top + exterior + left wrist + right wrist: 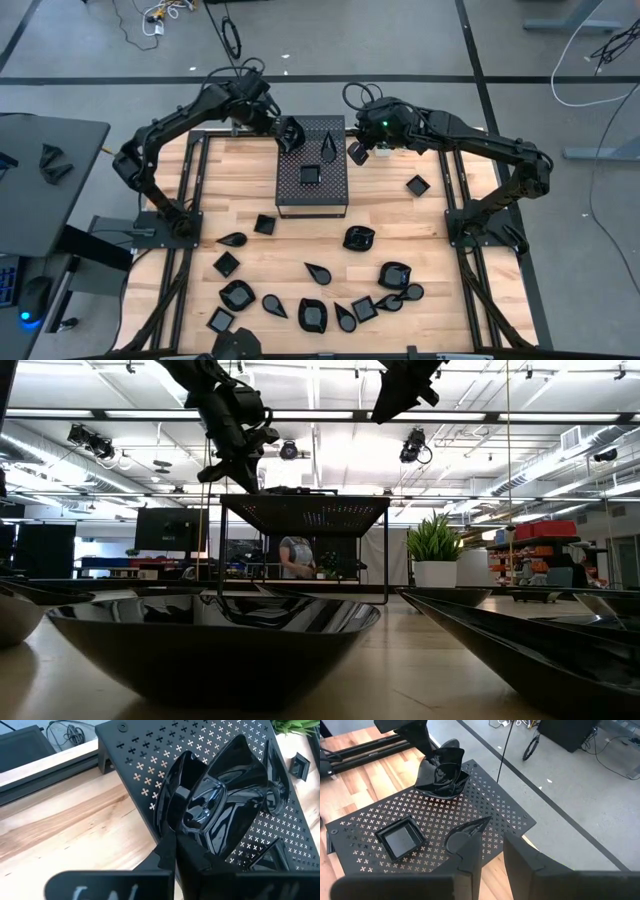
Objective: Pick & Place Mini shaped plates
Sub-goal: Stack the leaf shaped plate on top of the leaf shaped plate on the shelf, then stack the square plate on top of the other square plates on the shelf
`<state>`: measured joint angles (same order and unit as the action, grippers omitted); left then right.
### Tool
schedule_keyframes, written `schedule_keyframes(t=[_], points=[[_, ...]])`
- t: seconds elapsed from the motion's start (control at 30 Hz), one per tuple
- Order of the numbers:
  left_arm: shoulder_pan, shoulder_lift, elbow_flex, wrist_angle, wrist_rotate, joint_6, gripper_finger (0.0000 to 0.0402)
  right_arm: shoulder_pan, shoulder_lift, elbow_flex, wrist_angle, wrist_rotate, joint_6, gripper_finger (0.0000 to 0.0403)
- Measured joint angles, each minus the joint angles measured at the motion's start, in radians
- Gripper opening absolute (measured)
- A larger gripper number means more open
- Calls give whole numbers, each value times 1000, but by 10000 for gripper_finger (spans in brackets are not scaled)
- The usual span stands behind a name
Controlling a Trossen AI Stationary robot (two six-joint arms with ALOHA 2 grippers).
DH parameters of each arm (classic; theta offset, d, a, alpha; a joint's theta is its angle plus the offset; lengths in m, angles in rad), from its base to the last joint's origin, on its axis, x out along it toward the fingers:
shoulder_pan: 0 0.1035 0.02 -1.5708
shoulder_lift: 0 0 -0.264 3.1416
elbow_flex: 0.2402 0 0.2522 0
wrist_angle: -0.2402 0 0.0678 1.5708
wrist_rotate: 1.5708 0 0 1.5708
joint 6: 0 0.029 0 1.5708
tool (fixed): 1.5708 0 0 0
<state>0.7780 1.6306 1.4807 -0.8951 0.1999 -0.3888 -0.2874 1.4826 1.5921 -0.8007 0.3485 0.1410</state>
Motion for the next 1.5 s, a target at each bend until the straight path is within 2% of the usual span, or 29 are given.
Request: schedule_keyframes(t=[0.57,0.97,1.13,1.27,1.4,1.5], points=[[-3,20,-1,-6,-15,0,11,0,0,0,1,0,5,80],[-2,20,-1,-8,-11,2,86,0,0,0,1,0,8,80],[13,7,23,-28,61,9,96,0,0,0,1,0,8,80],[23,-11,78,-81,92,71,93,0,2,0,4,1,8,80],[23,-51,125,-133,48,154,88,0,5,-26,78,-3,9,80],[23,-90,134,-160,6,216,88,0,9,-97,180,-78,39,80]])
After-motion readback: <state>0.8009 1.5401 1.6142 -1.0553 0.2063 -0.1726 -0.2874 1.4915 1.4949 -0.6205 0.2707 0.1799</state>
